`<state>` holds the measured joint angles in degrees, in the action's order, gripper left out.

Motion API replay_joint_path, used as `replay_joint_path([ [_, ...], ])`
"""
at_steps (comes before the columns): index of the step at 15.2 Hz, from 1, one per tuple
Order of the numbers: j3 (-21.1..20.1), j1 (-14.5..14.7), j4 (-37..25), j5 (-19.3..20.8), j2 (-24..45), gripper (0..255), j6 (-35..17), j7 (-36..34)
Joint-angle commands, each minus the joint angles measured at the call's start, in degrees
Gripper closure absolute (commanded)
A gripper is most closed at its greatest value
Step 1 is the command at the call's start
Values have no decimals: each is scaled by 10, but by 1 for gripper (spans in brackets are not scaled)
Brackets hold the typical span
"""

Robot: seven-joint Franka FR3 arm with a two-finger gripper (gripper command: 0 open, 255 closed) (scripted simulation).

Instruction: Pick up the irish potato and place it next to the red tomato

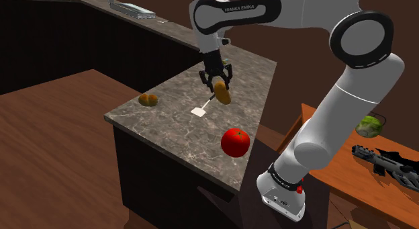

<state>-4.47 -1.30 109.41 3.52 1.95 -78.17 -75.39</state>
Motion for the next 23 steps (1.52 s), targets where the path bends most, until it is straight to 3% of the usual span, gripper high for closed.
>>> replay_joint_path([
  [1,0,0,12,0,3,255,-15,-1],
  [23,0,0,106,4,68,255,-174,-13],
])
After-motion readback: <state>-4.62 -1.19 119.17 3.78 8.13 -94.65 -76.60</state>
